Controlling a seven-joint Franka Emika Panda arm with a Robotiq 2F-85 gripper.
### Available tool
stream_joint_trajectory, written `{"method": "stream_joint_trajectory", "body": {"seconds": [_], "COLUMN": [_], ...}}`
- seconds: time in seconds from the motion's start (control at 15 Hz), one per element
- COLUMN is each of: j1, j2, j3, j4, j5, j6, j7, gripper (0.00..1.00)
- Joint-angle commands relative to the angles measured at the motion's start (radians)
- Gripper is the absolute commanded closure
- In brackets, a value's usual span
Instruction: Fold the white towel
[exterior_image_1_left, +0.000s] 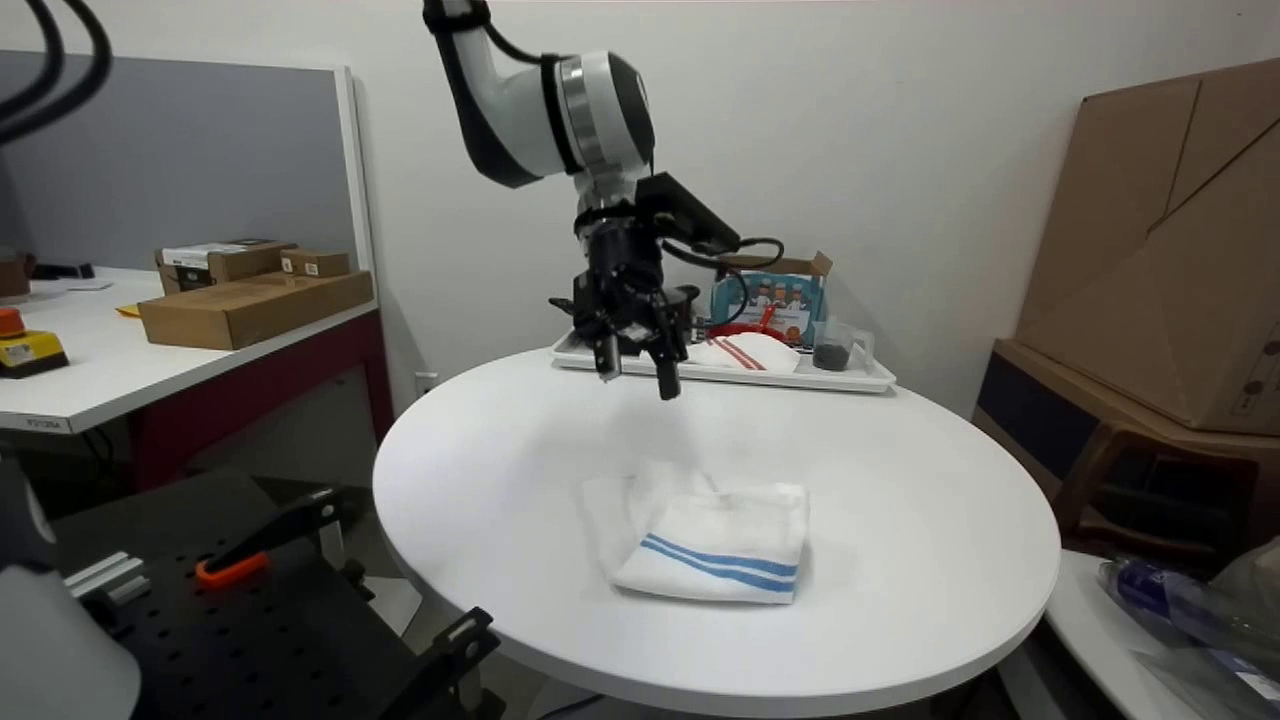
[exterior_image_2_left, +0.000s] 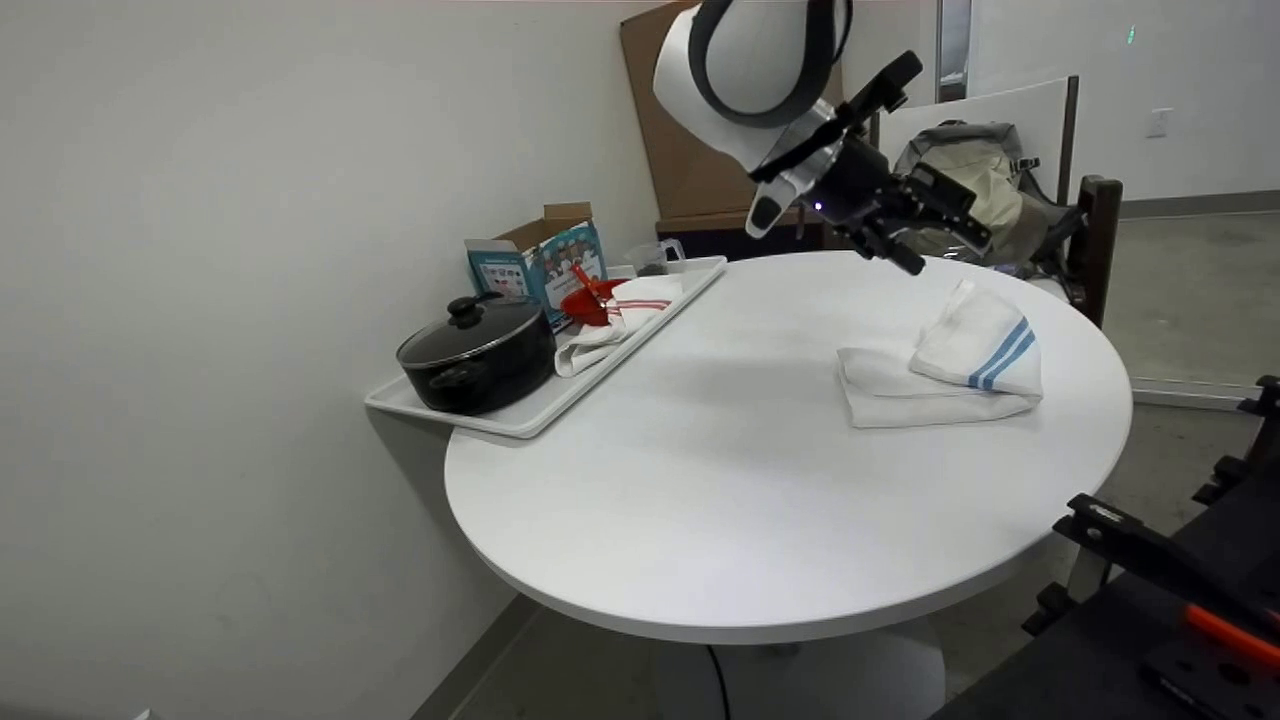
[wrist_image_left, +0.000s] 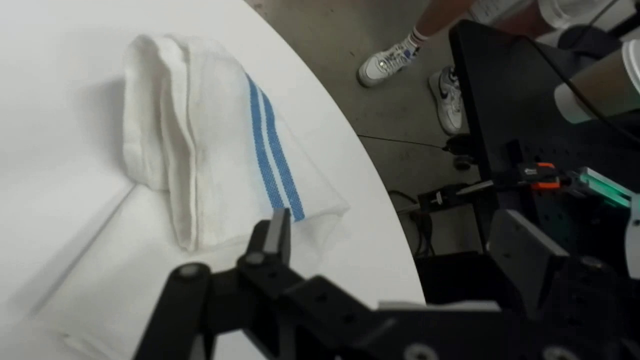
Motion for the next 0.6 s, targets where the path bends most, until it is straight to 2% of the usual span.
{"method": "stream_joint_trajectory", "body": {"seconds": [0.0,0.2,0.53], "j1": [-0.040,-0.070,-0.095], "j2": [-0.113,-0.184,-0.295], "j3": [-0.043,-0.091,-0.148], "j4": [0.003,0.005,-0.078], "j5": [0.158,0.268,0.468], "j6": [-0.057,-0.095,-0.083], "j7": [-0.038,-0.024,0.055], "gripper": [0.00,0.00,0.00]}}
